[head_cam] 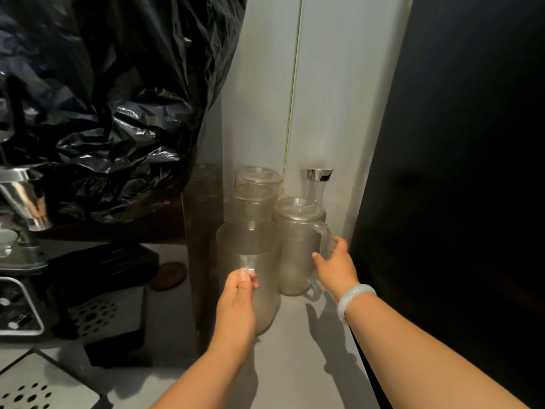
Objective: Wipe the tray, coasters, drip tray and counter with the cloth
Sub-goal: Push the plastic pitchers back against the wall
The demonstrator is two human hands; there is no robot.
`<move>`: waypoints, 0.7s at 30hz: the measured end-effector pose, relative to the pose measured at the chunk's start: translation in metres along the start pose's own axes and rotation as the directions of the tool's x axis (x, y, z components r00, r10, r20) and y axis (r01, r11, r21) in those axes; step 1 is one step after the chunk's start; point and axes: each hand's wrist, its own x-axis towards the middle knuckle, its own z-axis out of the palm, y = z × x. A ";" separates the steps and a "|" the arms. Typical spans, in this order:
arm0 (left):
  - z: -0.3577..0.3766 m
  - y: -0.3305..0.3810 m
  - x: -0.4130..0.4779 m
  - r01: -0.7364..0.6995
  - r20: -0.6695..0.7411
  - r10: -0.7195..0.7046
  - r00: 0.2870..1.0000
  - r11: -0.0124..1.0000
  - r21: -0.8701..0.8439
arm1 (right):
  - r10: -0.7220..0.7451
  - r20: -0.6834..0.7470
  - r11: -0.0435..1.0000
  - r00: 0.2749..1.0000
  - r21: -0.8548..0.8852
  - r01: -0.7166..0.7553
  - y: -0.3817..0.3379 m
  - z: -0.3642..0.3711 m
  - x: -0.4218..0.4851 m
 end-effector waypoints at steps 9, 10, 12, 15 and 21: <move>-0.004 0.001 0.029 0.044 -0.050 -0.040 0.998 0.996 0.075 | -0.030 -0.044 0.999 0.999 -0.012 0.029 0.001 0.003 0.016; -0.003 0.001 0.031 0.049 -0.053 -0.045 0.998 0.996 0.079 | -0.044 -0.055 0.999 0.998 -0.017 0.043 0.003 0.002 0.016; -0.001 0.002 0.037 0.068 -0.058 -0.064 0.996 0.995 0.073 | -0.069 -0.068 0.998 0.995 -0.018 0.068 0.007 0.001 0.015; 0.003 0.005 0.044 0.102 -0.044 -0.100 0.994 0.993 0.056 | -0.104 -0.058 0.994 0.993 -0.033 0.102 0.011 -0.002 0.014; 0.007 0.002 0.046 0.086 0.020 -0.088 0.996 0.992 0.090 | -0.143 0.047 0.990 0.989 -0.005 0.143 0.009 -0.005 0.008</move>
